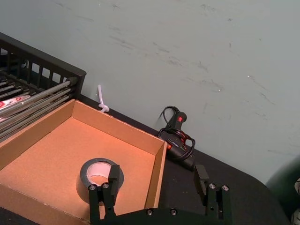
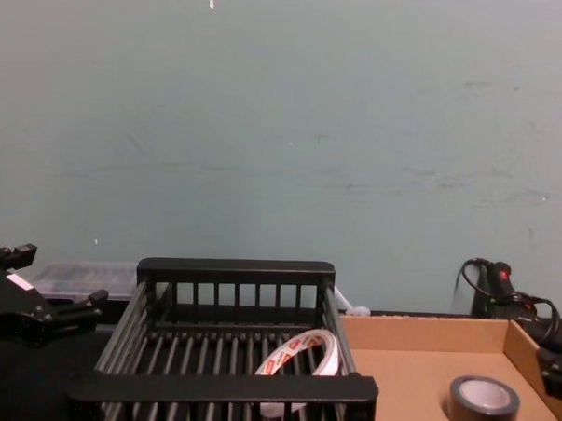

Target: Pick up the white tape and place it into the black box , Pick up the silver tape and place it into the brown box.

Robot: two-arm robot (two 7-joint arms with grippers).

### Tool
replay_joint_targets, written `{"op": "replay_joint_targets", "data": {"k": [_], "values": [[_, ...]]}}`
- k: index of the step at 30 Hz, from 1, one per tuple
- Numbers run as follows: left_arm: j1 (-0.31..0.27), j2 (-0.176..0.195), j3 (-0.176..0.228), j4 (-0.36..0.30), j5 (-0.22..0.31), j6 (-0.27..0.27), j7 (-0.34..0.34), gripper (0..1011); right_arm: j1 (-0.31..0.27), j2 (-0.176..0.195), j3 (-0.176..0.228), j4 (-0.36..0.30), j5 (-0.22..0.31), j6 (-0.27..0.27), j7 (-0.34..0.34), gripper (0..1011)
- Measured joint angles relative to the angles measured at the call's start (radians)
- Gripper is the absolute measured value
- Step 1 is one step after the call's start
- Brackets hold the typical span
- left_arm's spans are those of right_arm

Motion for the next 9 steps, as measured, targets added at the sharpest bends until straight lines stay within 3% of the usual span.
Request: {"op": "replay_joint_targets", "data": {"k": [9], "values": [[0.000, 0.000, 0.000, 0.000, 0.000, 0.000, 0.000, 1001, 0.000, 0.000, 0.000, 0.000, 0.000, 0.000, 0.000, 1002]]}}
